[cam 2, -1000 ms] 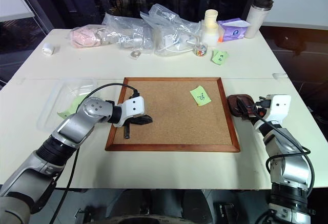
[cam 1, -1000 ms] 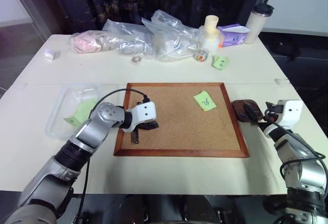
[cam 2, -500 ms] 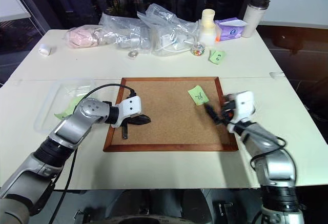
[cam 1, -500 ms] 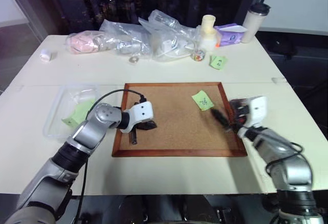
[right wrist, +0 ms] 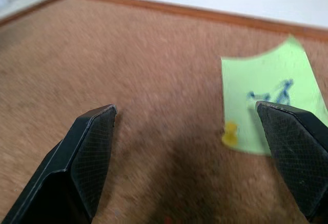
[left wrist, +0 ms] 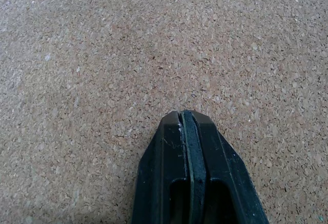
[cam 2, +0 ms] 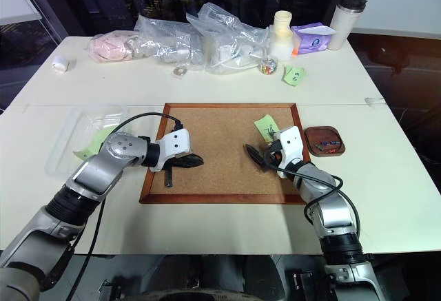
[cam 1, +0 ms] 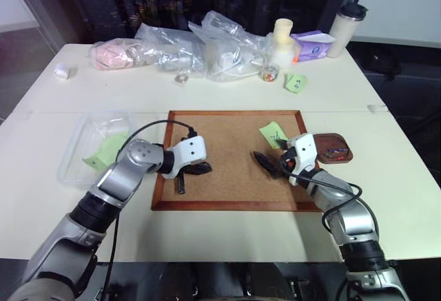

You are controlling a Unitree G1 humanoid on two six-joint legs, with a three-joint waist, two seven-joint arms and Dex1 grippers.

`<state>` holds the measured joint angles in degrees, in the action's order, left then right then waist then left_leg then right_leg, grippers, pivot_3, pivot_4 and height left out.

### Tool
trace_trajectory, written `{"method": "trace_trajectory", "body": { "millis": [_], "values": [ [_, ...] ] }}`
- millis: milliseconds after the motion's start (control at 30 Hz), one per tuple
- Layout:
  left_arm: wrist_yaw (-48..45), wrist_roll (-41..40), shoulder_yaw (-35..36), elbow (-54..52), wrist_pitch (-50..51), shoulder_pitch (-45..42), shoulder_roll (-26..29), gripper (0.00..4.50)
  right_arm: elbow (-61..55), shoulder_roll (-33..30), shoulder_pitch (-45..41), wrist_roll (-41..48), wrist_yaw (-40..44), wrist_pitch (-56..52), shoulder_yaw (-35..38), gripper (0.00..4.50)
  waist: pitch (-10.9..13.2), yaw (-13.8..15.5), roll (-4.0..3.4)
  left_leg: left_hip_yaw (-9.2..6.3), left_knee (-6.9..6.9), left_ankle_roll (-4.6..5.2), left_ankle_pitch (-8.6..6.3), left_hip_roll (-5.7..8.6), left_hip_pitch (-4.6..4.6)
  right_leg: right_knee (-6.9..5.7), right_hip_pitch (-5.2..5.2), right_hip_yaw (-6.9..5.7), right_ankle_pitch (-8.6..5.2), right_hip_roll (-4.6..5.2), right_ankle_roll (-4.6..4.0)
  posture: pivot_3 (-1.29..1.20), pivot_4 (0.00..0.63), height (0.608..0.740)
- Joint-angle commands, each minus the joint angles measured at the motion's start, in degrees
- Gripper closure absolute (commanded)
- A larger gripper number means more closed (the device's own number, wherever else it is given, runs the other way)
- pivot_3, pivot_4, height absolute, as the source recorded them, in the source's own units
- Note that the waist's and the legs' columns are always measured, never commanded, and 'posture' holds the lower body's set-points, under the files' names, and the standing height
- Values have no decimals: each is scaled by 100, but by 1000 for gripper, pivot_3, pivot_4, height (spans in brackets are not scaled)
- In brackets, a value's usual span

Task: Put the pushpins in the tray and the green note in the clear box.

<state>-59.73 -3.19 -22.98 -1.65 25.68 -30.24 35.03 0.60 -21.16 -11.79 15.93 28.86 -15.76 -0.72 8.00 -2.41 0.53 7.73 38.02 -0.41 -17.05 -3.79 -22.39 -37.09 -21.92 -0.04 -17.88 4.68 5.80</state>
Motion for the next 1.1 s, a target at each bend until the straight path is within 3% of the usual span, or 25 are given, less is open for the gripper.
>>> {"method": "trace_trajectory", "body": {
  "millis": [33, 233, 567, 833, 967, 1100],
  "values": [
    [80, 328, -177, 468, 286, 247, 157, 4500, 184, 62, -113, 73, 98, 110, 162, 1341, 0, -2, 1, 0, 0, -1, 1, 0, 0, -1, 0, 0, 0, -1, 0, 0, 150, 735],
    [44, 335, -87, 642, 217, 163, 211, 4500, 446, 61, -180, 67, 177, 100, 229, 4461, -5, -8, 9, 0, 0, -5, 3, -1, 7, -1, 6, -1, 2, -3, 2, 0, 150, 735],
    [-320, 156, 64, 646, 103, 45, 357, 4500, 592, 85, -253, 3, 157, 84, 290, 4461, -6, -42, 14, 0, -1, -6, 3, -4, 9, -6, 3, -1, 2, -12, 2, 0, 150, 735],
    [-570, -72, 338, 812, -64, -280, 411, 4500, 15, 75, -405, 219, 1, 132, 608, 4461, 14, -46, 20, 7, -1, -13, 7, -3, -10, -19, -27, 3, 3, -16, 3, 0, 150, 735],
    [-900, -967, 1015, 797, 373, -673, 295, 4500, -350, 48, -391, 276, -55, -16, 650, 4461, 50, -7, 5, 8, 2, -23, 15, -2, -47, -26, -65, 3, 5, -16, 7, 0, 150, 735],
    [-1210, -1210, 1224, 954, 475, -888, 427, 4500, -554, 55, -351, 301, -72, -120, 676, 4461, 59, 53, 16, 3, 17, -69, 43, 4, -120, -30, -131, -2, 3, -17, 13, 0, 150, 735]
  ]
}}
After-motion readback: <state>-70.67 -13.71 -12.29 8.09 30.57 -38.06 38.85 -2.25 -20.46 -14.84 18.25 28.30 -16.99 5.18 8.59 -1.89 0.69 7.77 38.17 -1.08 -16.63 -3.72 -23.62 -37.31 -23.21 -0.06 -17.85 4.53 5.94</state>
